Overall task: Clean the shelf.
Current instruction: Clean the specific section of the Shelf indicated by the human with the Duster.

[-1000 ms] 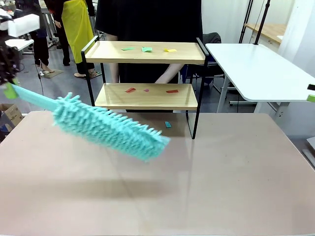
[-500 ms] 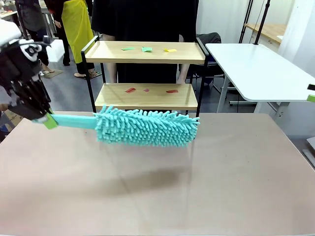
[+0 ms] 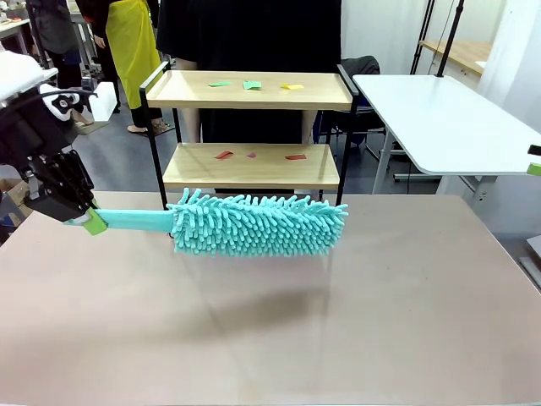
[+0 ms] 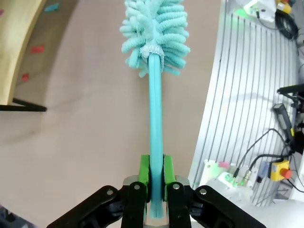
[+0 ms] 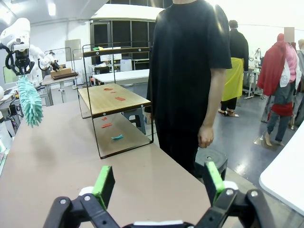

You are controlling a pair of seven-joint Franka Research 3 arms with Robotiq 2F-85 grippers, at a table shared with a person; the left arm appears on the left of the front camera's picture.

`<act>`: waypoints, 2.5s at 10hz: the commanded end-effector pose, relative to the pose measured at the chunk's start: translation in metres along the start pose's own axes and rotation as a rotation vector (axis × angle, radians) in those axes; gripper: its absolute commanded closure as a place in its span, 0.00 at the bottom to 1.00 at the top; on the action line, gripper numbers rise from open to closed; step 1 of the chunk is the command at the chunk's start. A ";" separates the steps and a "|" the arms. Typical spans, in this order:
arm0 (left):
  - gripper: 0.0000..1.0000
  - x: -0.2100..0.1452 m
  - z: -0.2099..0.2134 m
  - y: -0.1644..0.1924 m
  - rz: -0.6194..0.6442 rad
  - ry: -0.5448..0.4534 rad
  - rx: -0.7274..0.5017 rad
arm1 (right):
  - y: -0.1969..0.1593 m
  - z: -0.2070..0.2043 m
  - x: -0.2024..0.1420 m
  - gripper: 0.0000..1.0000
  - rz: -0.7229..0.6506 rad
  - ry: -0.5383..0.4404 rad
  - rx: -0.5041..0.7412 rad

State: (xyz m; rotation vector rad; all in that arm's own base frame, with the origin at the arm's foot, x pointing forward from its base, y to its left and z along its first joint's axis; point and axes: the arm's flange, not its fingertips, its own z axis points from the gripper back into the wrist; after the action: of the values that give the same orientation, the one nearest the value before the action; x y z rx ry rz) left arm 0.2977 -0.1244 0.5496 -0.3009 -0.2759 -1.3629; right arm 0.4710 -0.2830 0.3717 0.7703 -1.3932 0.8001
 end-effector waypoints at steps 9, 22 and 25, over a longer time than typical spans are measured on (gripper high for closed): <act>0.86 0.085 -0.097 -0.043 0.514 0.061 0.032 | 0.002 -0.003 0.007 0.00 -0.014 0.025 -0.006; 0.86 0.141 -0.178 -0.017 0.853 -0.117 0.137 | 0.002 -0.003 0.007 0.00 -0.014 0.025 -0.006; 0.86 0.150 -0.186 -0.021 0.919 -0.150 0.166 | 0.002 -0.003 0.007 0.00 -0.014 0.025 -0.006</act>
State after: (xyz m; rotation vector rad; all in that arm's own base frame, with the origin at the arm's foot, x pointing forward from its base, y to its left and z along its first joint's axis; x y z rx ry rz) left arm 0.3135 -0.3308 0.4288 -0.3476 -0.2885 -0.4632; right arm 0.4709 -0.2831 0.3716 0.7717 -1.3949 0.7983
